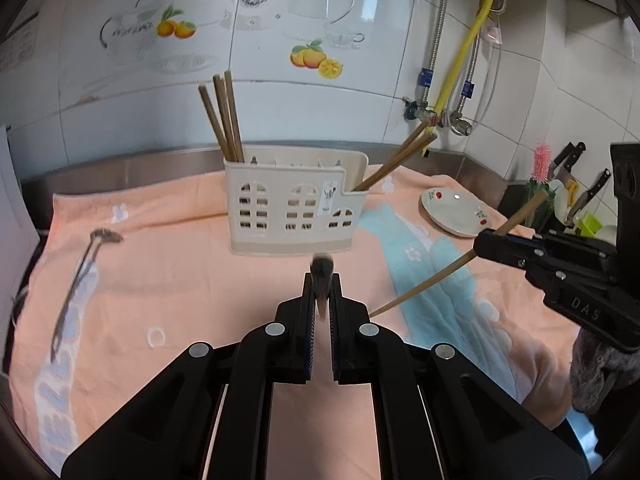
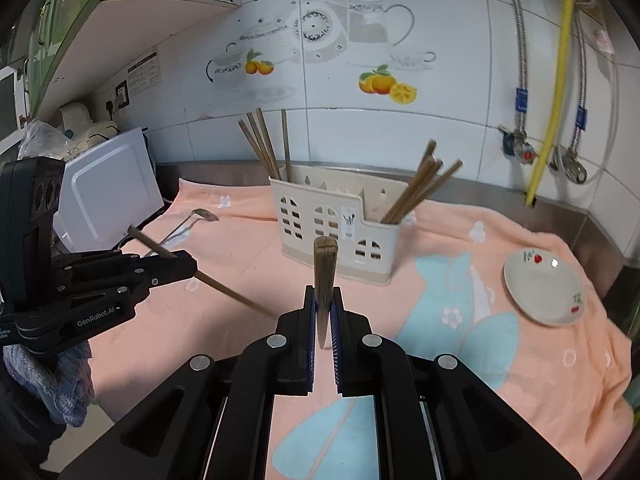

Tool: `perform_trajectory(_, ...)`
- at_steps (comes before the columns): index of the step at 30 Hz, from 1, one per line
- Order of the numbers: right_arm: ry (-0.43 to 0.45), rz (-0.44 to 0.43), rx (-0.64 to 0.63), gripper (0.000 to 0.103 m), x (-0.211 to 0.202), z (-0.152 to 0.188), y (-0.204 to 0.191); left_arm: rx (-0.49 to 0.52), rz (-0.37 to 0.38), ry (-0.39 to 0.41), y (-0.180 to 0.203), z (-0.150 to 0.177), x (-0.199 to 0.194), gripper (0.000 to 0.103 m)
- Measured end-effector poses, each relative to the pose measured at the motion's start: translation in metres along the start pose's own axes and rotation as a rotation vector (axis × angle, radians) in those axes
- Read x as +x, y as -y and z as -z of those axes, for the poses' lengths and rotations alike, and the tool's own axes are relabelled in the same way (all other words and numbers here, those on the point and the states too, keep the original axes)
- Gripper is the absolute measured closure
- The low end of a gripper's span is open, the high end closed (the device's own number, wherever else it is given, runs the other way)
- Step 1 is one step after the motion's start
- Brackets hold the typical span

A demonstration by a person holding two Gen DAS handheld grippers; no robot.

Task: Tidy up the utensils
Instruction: 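Carry both held chopsticks upright to above the white holder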

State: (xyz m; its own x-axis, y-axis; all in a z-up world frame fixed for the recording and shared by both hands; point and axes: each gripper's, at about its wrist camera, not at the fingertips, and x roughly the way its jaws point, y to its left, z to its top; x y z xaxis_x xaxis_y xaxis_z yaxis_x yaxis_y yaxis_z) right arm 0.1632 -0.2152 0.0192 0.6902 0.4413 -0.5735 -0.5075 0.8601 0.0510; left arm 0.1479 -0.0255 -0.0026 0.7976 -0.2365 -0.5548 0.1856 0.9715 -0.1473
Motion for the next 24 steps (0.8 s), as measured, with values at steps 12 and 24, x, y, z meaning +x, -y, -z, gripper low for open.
perform_trajectory(12,0.048,0.013,-0.026,0.096,-0.012,-0.078,0.017,0.024,-0.005,0.024,-0.012,-0.045,0.002,0.098)
perform_trajectory(24,0.082,0.055,0.002,0.096,0.000,-0.132,0.036,0.073,-0.029,0.114,-0.013,-0.113,-0.009,0.098)
